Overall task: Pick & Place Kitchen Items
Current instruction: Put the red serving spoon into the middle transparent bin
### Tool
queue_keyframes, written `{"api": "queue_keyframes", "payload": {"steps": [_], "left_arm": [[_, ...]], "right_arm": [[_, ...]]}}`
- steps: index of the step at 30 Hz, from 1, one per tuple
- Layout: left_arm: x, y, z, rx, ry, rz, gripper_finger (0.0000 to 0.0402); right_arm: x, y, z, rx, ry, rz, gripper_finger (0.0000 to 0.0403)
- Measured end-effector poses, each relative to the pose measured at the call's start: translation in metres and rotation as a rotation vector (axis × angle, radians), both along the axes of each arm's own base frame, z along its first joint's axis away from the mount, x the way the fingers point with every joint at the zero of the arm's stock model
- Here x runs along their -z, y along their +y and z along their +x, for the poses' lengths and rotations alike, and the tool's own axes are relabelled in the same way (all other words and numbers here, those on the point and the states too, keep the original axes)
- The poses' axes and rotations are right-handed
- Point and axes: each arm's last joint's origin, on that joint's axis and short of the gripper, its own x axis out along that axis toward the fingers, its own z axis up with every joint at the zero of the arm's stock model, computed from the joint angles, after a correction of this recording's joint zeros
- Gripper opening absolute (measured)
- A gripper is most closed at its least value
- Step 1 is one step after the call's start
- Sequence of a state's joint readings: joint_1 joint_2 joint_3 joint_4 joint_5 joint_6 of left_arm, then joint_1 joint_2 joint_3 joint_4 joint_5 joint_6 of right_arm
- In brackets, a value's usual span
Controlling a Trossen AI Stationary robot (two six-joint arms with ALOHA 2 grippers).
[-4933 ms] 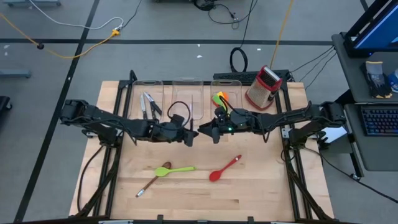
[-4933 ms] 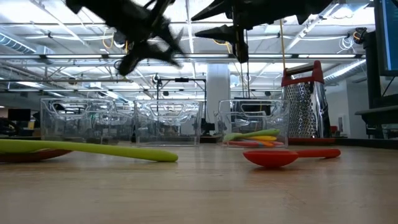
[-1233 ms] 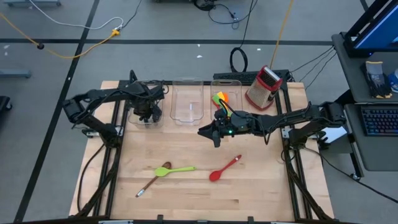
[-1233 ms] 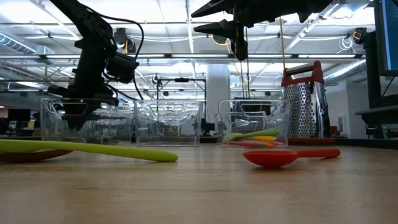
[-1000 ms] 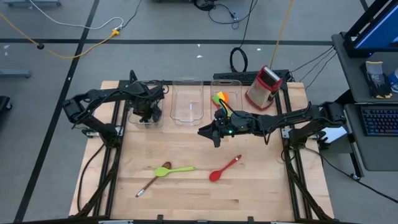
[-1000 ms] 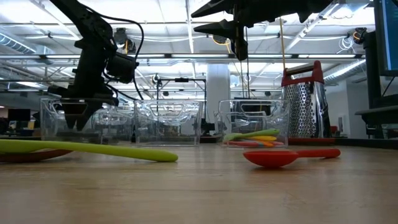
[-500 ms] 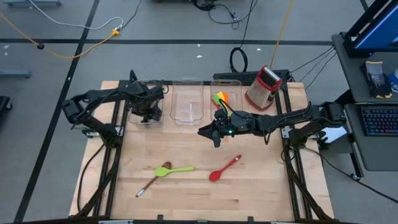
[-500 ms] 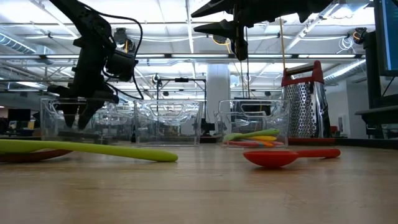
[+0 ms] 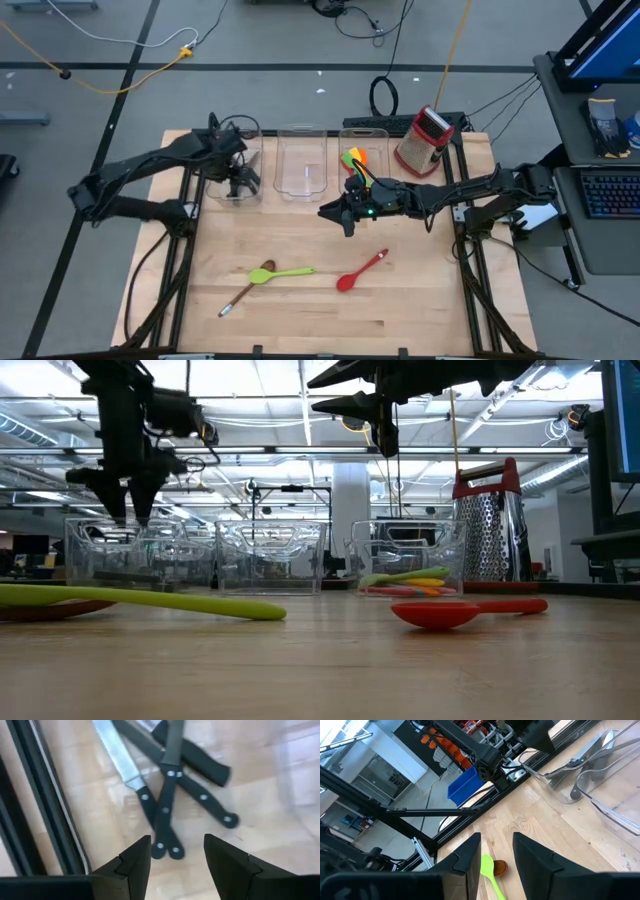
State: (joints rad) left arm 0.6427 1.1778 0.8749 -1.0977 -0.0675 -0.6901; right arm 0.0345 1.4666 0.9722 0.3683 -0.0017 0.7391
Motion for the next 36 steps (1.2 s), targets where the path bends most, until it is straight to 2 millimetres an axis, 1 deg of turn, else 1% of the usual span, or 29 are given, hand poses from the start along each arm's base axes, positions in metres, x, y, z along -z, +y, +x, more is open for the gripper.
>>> {"api": "queue_keyframes", "payload": {"steps": [7,11,16,20,25,28,31,34,36], "left_arm": [[-0.029,-0.025,-0.013,0.049,-0.19,0.092,0.0189],[-0.046,-0.038,-0.015,0.104,-0.367,0.163,0.0189],[-0.069,-0.052,-0.01,0.253,-0.623,0.26,0.0189],[-0.086,-0.062,-0.003,0.391,-0.797,0.351,0.0189],[-0.1,-0.077,0.009,0.567,-0.938,0.43,0.0189],[-0.102,-0.087,0.014,0.639,-0.964,0.456,0.0189],[-0.102,-0.093,0.017,0.656,-0.95,0.49,0.0189],[-0.102,-0.098,0.017,0.644,-0.967,0.455,0.0189],[-0.102,-0.101,0.017,0.643,-0.973,0.427,0.0189]], "right_arm": [[0.0,0.0,0.0,-0.003,-0.001,-0.017,0.0105],[0.0,0.0,0.0,-0.006,-0.001,-0.031,0.0105],[0.0,0.0,0.0,-0.017,-0.003,-0.071,0.0105],[0.0,0.0,0.0,-0.037,-0.001,-0.14,0.0105],[0.001,0.004,-0.001,-0.188,-0.021,-0.255,0.0102],[0.002,0.007,-0.001,-0.304,-0.035,-0.31,0.0098],[0.004,0.01,-0.003,-0.436,-0.04,-0.318,0.0093],[0.008,0.015,-0.006,-0.559,-0.02,-0.297,0.009],[0.012,0.019,-0.008,-0.611,0.008,-0.294,0.0089]]}}
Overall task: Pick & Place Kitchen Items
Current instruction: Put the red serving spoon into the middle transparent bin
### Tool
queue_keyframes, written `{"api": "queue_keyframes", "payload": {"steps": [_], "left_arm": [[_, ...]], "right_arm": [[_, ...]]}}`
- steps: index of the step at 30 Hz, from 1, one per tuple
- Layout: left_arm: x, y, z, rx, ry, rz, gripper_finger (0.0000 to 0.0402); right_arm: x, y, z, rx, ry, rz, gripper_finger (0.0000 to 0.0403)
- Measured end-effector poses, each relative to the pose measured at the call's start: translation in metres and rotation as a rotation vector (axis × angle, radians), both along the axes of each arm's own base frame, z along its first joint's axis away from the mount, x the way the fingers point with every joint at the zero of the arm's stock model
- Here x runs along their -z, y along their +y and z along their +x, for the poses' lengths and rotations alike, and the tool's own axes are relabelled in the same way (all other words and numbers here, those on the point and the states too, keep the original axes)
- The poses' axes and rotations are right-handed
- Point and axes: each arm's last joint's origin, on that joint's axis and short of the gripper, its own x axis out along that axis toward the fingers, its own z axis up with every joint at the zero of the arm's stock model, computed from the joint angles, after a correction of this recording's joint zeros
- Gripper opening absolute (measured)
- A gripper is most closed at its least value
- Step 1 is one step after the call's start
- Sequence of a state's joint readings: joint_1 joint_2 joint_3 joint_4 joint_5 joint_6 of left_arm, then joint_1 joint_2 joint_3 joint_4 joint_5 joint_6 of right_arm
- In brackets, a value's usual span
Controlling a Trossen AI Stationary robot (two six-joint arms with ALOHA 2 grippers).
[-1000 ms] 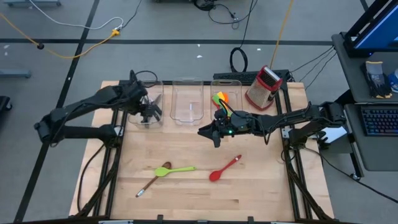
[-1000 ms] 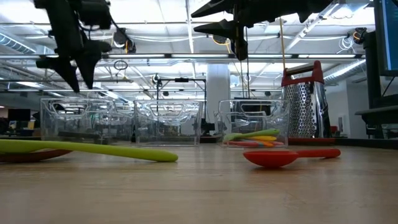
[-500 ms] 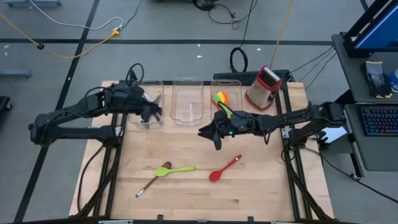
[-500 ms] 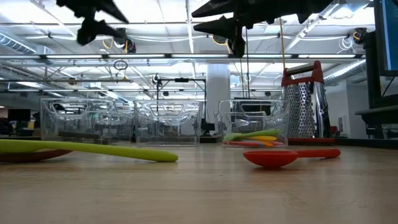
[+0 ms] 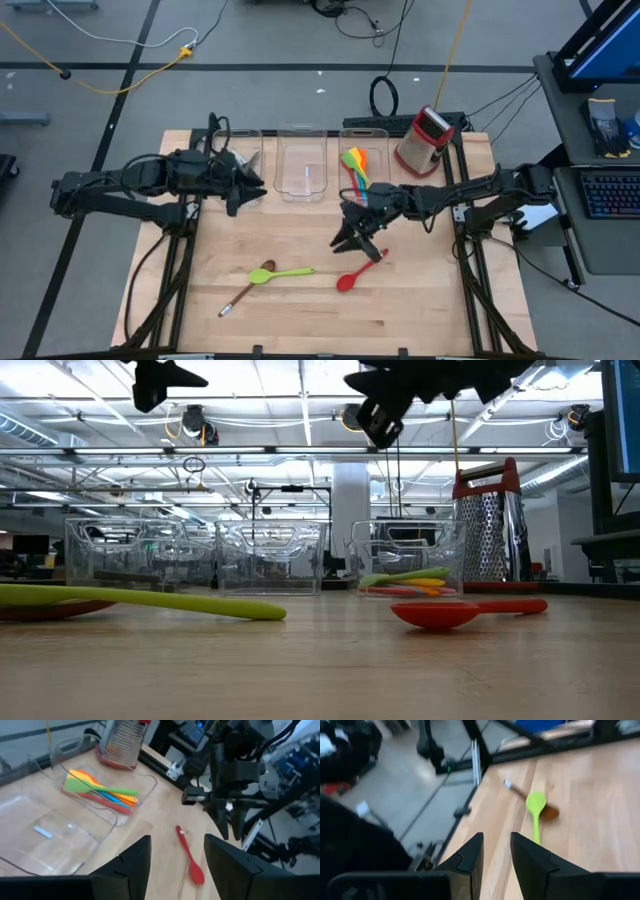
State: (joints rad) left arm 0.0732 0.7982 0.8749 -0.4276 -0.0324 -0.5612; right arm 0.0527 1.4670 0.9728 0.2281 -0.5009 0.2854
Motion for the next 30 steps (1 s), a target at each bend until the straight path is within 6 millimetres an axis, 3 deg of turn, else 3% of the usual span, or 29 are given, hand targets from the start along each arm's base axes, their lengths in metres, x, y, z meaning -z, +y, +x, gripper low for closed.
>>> {"api": "queue_keyframes", "payload": {"steps": [10,15,23,30], "left_arm": [[0.005,-0.018,-0.001,0.145,0.061,0.139,0.0189],[0.023,-0.025,0.002,0.19,0.047,0.146,0.0189],[0.067,-0.031,0.002,0.207,-0.029,0.096,0.0189],[0.083,-0.032,-0.009,0.214,-0.06,0.096,0.0189]], "right_arm": [[0.016,0.035,-0.013,-0.177,0.085,-0.159,0.0089],[0.023,0.052,-0.02,-0.201,0.094,-0.317,0.0089],[0.038,0.059,-0.035,-0.214,0.233,-0.512,0.0092],[0.047,0.055,-0.044,-0.24,0.335,-0.619,0.0117]]}}
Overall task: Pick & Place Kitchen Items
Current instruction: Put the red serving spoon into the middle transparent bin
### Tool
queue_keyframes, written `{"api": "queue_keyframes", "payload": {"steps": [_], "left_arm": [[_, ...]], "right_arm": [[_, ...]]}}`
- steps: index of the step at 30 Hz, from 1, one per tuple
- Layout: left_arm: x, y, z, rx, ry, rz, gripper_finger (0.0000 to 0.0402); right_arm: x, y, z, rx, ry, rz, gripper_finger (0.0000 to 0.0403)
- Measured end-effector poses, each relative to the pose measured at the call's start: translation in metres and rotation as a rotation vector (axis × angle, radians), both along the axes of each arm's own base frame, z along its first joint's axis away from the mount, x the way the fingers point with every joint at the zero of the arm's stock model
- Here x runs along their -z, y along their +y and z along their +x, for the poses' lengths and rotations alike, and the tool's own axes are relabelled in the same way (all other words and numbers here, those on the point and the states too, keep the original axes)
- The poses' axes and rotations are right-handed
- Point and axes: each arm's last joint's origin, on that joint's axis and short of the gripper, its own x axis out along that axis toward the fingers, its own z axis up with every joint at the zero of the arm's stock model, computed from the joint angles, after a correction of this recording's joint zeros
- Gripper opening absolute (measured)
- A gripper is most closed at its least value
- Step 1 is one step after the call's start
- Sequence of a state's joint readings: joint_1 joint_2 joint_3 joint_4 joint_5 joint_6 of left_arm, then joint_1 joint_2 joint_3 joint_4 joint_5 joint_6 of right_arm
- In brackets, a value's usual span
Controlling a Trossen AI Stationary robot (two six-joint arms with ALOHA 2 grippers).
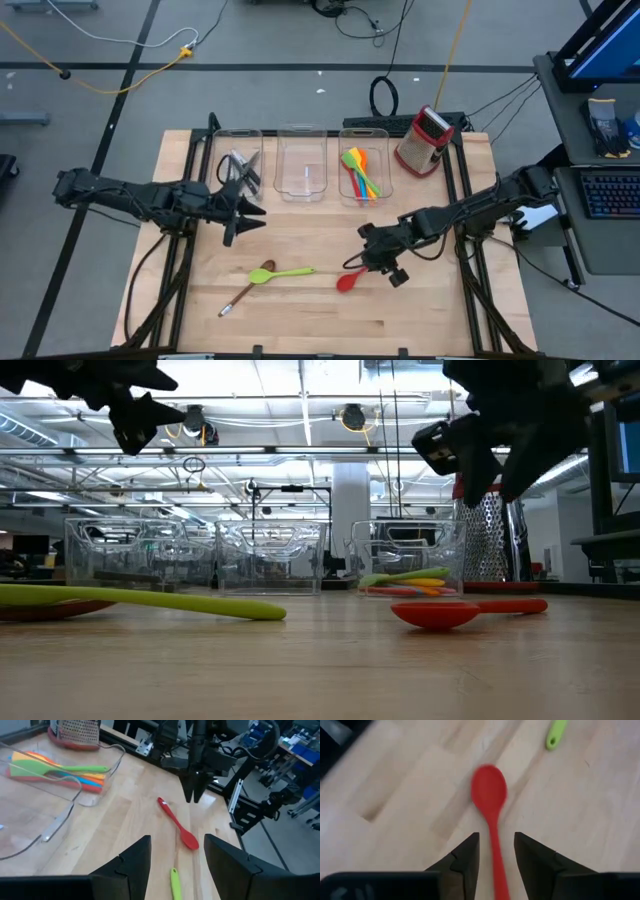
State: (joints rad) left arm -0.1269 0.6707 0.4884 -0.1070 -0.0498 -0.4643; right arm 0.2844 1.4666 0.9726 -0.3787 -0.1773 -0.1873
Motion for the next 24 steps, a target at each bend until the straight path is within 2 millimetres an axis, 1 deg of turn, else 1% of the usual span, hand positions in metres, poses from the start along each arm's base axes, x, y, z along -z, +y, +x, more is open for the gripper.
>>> {"api": "queue_keyframes", "payload": {"steps": [4,8,11,14,19,24], "left_arm": [[0.004,0.001,-0.007,-0.004,-0.015,0.008,0.0189],[0.01,0.003,-0.012,-0.037,-0.026,0.007,0.0189],[0.015,0.003,-0.015,-0.054,-0.021,0.003,0.0189],[0.016,0.003,-0.015,-0.053,-0.025,0.008,0.0189],[0.016,0.004,-0.015,-0.053,-0.024,0.013,0.0189],[0.016,0.004,-0.015,-0.055,-0.022,0.006,0.0189]], "right_arm": [[0.002,-0.002,-0.002,-0.017,0.002,-0.079,0.0139],[0.004,-0.003,-0.001,-0.028,-0.004,-0.117,0.0161],[0.009,-0.002,0.001,-0.033,0.012,-0.119,0.0177],[0.018,0.001,0.004,-0.052,0.038,-0.136,0.0188],[0.032,0.003,0.011,-0.089,0.046,-0.162,0.0198],[0.044,0.004,0.017,-0.095,0.064,-0.162,0.0199]]}}
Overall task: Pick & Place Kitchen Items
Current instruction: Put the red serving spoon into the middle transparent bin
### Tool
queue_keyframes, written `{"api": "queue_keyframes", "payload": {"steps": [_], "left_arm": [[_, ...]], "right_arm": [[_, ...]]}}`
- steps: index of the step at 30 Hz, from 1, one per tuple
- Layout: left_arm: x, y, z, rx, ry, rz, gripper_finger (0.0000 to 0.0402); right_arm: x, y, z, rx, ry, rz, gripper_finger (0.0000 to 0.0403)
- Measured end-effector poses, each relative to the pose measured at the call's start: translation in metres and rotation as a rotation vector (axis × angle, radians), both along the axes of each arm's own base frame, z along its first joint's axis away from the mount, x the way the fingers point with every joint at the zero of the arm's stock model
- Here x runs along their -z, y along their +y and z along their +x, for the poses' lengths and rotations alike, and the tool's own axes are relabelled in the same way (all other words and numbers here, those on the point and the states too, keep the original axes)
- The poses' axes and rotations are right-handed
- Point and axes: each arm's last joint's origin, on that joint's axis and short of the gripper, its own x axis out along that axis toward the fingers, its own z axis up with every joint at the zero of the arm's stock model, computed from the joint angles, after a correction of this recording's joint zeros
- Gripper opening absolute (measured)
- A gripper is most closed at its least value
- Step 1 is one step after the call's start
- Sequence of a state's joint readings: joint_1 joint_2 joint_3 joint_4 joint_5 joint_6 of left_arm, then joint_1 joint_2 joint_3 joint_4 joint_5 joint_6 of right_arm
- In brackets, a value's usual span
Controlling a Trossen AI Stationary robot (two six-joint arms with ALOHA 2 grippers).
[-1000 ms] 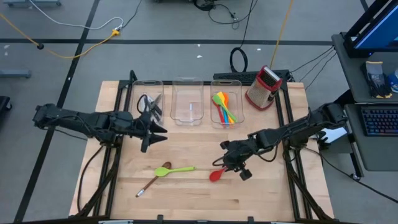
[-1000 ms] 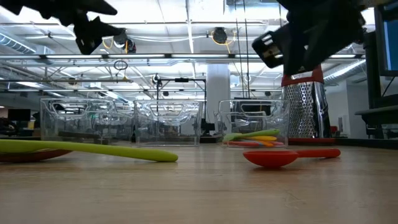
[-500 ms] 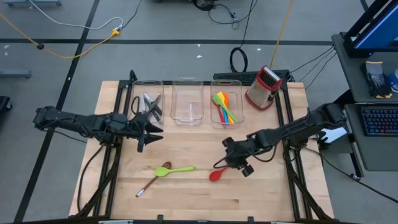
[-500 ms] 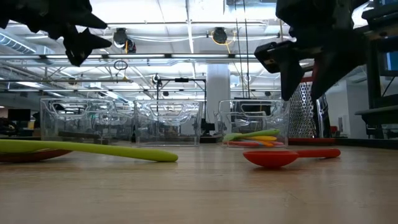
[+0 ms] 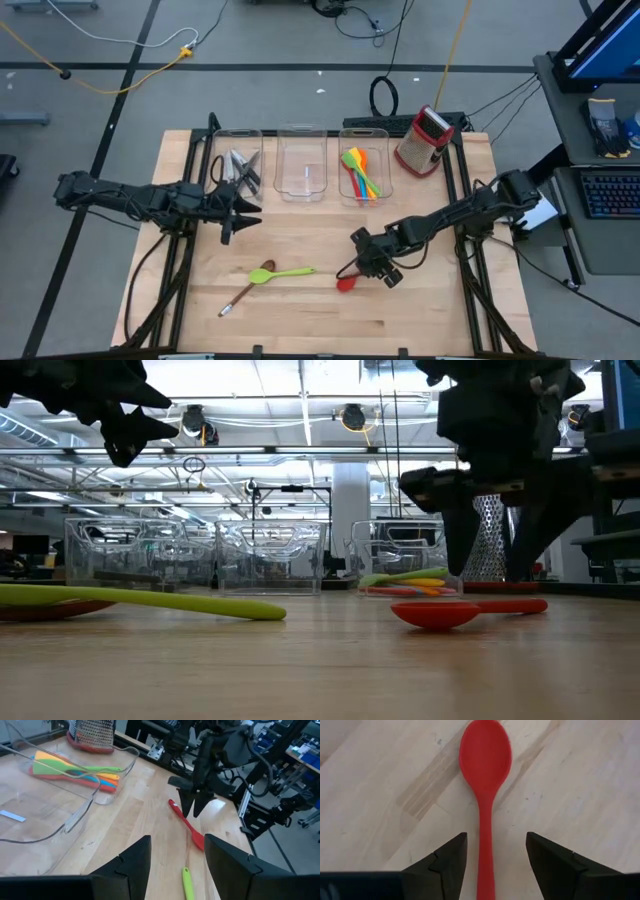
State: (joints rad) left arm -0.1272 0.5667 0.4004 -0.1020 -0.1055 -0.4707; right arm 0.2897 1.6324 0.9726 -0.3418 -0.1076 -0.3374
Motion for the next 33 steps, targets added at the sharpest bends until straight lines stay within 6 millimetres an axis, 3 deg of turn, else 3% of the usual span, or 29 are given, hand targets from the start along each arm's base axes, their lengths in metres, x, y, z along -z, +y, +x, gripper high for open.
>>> {"api": "queue_keyframes", "payload": {"steps": [16,33], "left_arm": [[0.0,0.0,0.0,-0.003,0.001,-0.012,0.0189],[0.0,0.0,0.0,-0.001,0.002,-0.006,0.0189]], "right_arm": [[0.039,0.012,0.011,-0.042,0.052,-0.022,0.0189],[0.04,0.013,0.012,0.145,0.113,0.09,0.0024]]}}
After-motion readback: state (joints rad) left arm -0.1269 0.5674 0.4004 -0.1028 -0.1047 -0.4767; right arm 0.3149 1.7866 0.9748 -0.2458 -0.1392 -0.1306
